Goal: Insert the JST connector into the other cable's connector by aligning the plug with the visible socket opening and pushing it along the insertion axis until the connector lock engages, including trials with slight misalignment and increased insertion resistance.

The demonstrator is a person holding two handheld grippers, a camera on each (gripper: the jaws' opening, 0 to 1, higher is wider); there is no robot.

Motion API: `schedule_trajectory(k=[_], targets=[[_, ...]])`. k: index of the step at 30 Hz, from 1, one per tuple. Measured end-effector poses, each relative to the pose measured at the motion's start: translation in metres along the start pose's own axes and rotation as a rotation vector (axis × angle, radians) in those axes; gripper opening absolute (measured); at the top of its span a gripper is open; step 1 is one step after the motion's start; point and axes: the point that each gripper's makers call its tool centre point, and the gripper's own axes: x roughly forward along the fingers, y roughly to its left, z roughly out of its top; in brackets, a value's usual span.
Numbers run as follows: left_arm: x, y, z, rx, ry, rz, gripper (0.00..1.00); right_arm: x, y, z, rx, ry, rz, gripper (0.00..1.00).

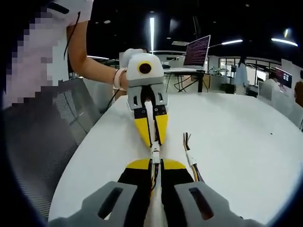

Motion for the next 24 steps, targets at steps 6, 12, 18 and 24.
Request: schedule_trajectory(k=[6,12,18,24], targets=[[-0.0011,-0.0018,0.0007,0.006,0.009,-0.006,0.01,0.0009,0.0014,-0.0013,0.002,0.016,0.013,0.03],[-0.0008,-0.0036,0.0056,0.017,0.010,-0.015,0.01,0.0021,0.0023,-0.0042,-0.006,0.041,0.026,0.03],[-0.0024,-0.0034,0.0072,0.011,0.005,-0.023,0.01,0.0032,0.0022,-0.0067,-0.003,0.059,0.033,0.03],[-0.0028,-0.0005,0.0020,0.012,0.012,-0.033,0.01,0.0048,0.0048,-0.0097,0.005,0.077,0.044,0.03]])
